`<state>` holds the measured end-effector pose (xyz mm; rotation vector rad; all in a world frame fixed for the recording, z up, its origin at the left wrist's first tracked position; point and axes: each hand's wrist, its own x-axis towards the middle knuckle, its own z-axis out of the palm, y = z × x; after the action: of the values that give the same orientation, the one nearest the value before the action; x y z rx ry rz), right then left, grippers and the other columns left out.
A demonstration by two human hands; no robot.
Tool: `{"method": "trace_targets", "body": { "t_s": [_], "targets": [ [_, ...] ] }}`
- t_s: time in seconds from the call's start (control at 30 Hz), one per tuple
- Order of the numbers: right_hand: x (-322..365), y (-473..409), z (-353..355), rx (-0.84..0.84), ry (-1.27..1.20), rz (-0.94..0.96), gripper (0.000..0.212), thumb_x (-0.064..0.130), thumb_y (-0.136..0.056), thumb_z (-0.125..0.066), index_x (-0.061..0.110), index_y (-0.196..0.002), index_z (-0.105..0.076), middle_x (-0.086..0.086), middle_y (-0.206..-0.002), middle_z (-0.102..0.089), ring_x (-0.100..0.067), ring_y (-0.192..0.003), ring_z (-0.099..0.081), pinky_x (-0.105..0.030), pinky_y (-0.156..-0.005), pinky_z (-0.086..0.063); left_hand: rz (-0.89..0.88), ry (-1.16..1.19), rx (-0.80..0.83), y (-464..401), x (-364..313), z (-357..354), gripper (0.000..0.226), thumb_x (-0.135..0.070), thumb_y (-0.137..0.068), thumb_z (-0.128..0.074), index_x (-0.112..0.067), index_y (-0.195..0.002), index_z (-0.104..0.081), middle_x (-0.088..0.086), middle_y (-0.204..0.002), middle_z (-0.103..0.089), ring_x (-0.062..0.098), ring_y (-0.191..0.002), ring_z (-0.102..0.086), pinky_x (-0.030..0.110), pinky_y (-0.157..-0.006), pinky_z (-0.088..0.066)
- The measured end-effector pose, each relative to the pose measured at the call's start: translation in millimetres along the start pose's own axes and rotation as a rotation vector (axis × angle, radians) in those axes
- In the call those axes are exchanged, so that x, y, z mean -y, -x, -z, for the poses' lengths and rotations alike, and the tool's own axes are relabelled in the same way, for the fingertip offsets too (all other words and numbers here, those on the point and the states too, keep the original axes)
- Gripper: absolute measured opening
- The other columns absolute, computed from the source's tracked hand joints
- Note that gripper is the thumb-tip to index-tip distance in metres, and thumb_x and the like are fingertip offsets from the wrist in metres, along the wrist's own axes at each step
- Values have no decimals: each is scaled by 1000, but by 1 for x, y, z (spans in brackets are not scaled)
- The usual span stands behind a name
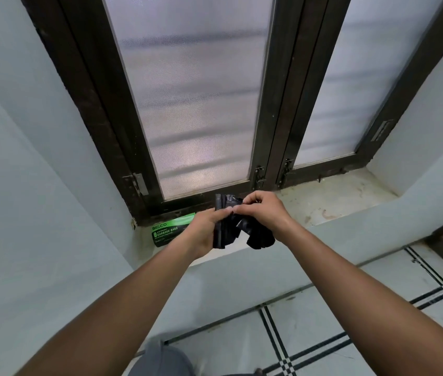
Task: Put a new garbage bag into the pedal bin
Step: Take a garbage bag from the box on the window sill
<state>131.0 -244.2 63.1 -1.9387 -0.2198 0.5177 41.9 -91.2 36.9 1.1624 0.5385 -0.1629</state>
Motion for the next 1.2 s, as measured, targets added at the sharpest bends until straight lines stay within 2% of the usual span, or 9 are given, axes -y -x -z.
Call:
{"method": "trace_targets", "body": {
  "t_s": [0.17, 0.3, 0.43, 0.5, 0.7, 0.87, 0.97, 1.07, 1.2],
  "targets": [
    [5, 3, 4, 33, -13, 31, 31, -6, -84, -61, 20, -78, -77, -5, -87, -75, -25, -81, -72, -41, -79, -62, 36, 124, -82, 4, -2, -5, 31, -26, -99, -58, -5, -122, -66, 14, -102, -71, 29, -83, -70, 35, -63, -59],
    [8, 3, 3, 35, 53, -32, 50, -8, -77, -47, 25, -78, -85, -2, -91, -80, -27, -93, -74, -42, -86, -64, 64, 88, -123, 3, -2, -8, 21, -31, -96, -55, -15, -101, -67, 8, -91, -69, 25, -81, -66, 32, -66, -50],
    [14, 12, 5, -25, 91, 1, 10, 23, -80, -73, 24, -77, -82, 8, -85, -79, -15, -89, -73, -37, -87, -61, 101, 154, -63, 7, -5, -11, 31, -43, -97, -55, -16, -98, -71, 9, -92, -72, 25, -82, -64, 34, -74, -49],
    [14, 16, 6, -39, 123, 46, 21, 38, -74, -86, 21, -78, -75, 3, -85, -77, -15, -84, -73, -36, -80, -61, 70, 93, -10, 8, -5, -9, 36, -46, -97, -62, -15, -112, -73, 10, -100, -74, 23, -87, -67, 34, -75, -51],
    [7, 12, 7, -76, 97, 58, 16, 9, -80, -76, 24, -79, -71, -1, -89, -75, -27, -88, -74, -45, -82, -63, -13, 47, -40, 10, -2, -7, 27, -25, -98, -61, -8, -117, -67, 11, -98, -69, 22, -82, -66, 31, -68, -52],
    [6, 13, 4, 26, 80, 14, 48, -8, -84, -52, 26, -75, -84, 1, -87, -80, -24, -89, -74, -36, -81, -62, 14, 71, -109, 8, -4, -5, 28, -29, -94, -43, -15, -99, -67, 5, -79, -64, 20, -71, -54, 31, -64, -44],
    [9, 13, 3, -6, 89, 7, 40, 0, -81, -57, 28, -76, -85, 4, -88, -80, -21, -92, -75, -35, -87, -62, -16, 55, -86, 10, -5, -5, 26, -34, -96, -54, -13, -103, -68, 6, -85, -67, 23, -75, -58, 33, -65, -47],
    [12, 18, 6, -35, 113, 67, 3, 26, -78, -81, 23, -76, -81, 7, -81, -78, -12, -85, -73, -27, -77, -59, -81, -14, -50, 12, -5, -6, 22, -28, -98, -66, -11, -113, -68, 9, -96, -69, 22, -81, -63, 33, -64, -49],
    [9, 18, 6, -120, 166, 110, 21, 26, -69, -89, 21, -72, -69, 6, -77, -73, -13, -74, -69, -32, -71, -57, -22, 62, -73, 15, -10, -8, 34, -27, -100, -52, -5, -123, -66, 14, -100, -70, 28, -81, -67, 36, -63, -55]
  ]
}}
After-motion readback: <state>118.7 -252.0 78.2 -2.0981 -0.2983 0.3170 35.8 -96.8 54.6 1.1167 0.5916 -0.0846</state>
